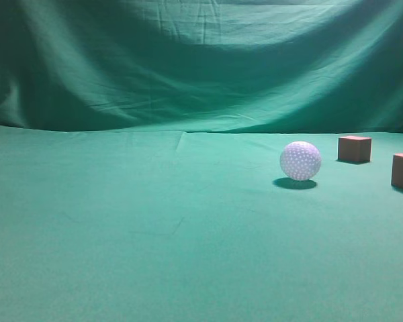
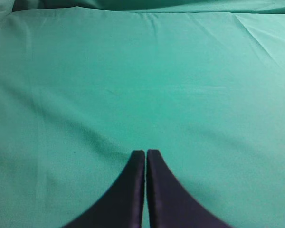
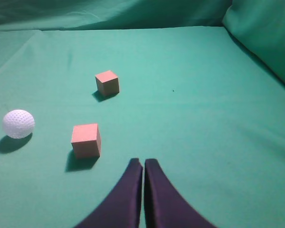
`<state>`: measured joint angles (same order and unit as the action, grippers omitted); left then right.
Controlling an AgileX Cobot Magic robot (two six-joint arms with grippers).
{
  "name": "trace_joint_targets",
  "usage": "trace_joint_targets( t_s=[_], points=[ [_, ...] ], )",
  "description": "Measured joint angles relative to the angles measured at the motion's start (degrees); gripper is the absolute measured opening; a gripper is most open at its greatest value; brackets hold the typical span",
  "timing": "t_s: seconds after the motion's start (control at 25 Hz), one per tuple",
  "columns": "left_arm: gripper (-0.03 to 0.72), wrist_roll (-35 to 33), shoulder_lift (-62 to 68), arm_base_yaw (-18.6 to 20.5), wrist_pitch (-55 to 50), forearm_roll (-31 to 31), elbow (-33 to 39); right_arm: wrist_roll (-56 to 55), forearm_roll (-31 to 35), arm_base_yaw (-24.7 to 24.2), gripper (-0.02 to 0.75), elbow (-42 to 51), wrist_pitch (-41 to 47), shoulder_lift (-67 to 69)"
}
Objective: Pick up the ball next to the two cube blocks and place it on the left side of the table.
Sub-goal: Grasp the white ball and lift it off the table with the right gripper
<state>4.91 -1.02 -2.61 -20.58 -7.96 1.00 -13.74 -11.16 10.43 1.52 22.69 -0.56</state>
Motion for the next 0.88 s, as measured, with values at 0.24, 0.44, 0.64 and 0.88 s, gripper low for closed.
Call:
trace_joint_targets(
  t_s=[0.24, 0.44, 0.64, 0.88],
  points=[
    [0.0, 0.0, 0.0, 0.0, 0.0, 0.0, 0.0, 0.11, -0.28, 0.0, 0.0, 0.0, 0.0, 0.0],
    [0.0, 0.0, 0.0, 0.0, 0.0, 0.0, 0.0, -0.78, -0.61, 0.0, 0.0, 0.14, -10.36, 0.0],
    [0.0, 0.0, 0.0, 0.0, 0.0, 0.0, 0.0, -2.33, -1.05, 0.0, 0.0, 0.14, -35.39, 0.0],
    [0.0, 0.0, 0.0, 0.0, 0.0, 0.0, 0.0, -6.8, -1.44, 0.0, 0.0, -8.56, -31.98, 9.12]
  ],
)
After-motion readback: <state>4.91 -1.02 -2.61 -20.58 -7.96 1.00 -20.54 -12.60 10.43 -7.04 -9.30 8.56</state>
